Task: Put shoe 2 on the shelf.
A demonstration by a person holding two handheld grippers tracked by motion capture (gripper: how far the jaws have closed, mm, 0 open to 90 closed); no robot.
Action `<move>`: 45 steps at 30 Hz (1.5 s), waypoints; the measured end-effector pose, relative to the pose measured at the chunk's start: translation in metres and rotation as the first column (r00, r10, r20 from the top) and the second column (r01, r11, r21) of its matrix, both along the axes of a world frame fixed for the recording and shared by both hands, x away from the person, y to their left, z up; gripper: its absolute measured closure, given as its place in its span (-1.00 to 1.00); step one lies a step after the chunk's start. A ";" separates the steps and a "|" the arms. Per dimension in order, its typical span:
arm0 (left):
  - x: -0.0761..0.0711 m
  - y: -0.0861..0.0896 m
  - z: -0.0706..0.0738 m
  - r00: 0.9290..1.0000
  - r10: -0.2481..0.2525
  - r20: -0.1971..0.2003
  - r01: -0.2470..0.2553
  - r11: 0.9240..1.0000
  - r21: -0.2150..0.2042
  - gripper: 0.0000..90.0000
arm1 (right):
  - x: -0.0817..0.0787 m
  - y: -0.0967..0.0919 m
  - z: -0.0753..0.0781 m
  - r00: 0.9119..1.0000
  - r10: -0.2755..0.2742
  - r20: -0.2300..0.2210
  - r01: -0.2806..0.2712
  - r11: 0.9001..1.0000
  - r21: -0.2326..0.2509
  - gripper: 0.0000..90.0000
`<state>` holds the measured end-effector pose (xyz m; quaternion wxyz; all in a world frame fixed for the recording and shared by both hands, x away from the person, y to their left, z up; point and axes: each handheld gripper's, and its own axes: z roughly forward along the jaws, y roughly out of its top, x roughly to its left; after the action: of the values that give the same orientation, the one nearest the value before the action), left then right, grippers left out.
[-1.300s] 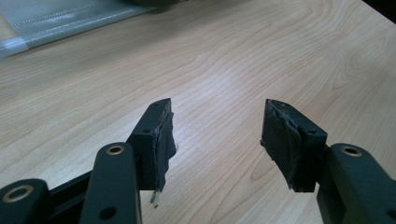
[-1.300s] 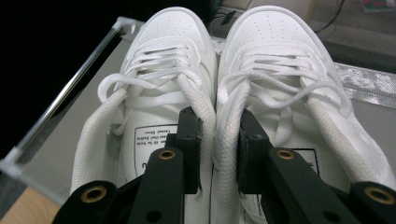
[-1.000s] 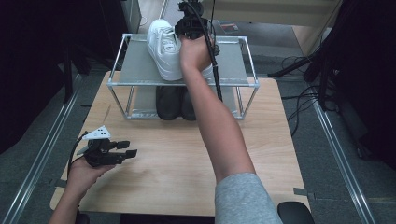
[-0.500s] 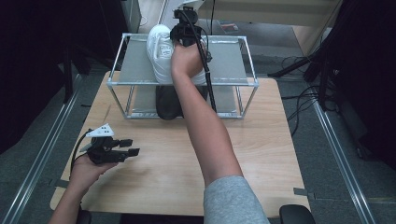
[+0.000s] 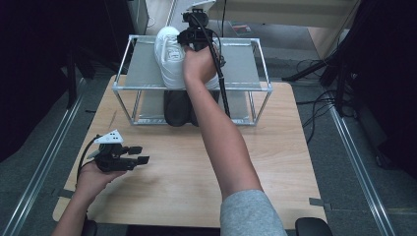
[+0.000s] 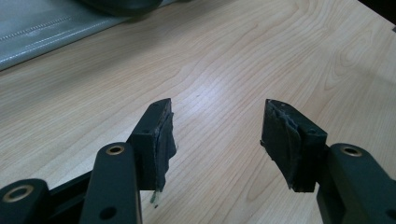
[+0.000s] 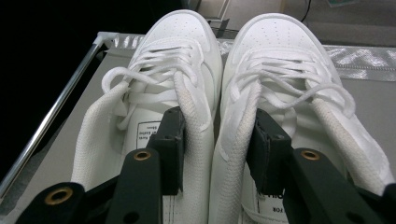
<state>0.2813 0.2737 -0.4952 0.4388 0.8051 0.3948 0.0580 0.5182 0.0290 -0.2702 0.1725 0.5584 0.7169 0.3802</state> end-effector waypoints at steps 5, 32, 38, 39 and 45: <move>0.000 0.000 0.000 1.000 -0.002 -0.003 0.002 1.000 -0.001 -0.02 | 0.000 -0.001 0.000 1.000 0.018 0.003 -0.018 1.000 -0.002 0.26; 0.003 -0.005 -0.002 1.000 -0.015 -0.014 0.016 1.000 0.013 -0.03 | -0.024 -0.041 0.015 0.956 0.288 0.048 -0.287 0.957 -0.036 0.16; 0.003 -0.005 -0.002 1.000 -0.014 -0.018 0.014 1.000 0.019 -0.03 | -0.031 -0.055 0.018 0.939 0.338 0.058 -0.340 0.940 0.021 0.07; 0.003 -0.004 -0.002 1.000 -0.013 -0.017 0.013 1.000 0.019 -0.03 | -0.032 -0.057 0.018 0.936 0.347 0.062 -0.350 0.936 0.029 0.05; 0.003 -0.005 -0.002 1.000 -0.014 -0.021 0.014 1.000 0.021 -0.03 | -0.037 -0.073 0.015 0.921 0.384 0.063 -0.388 0.919 0.068 -0.04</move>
<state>0.2841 0.2685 -0.4975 0.4266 0.8129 0.3932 0.0505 0.4812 -0.0442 -0.2554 0.0892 0.4031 0.7928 0.4483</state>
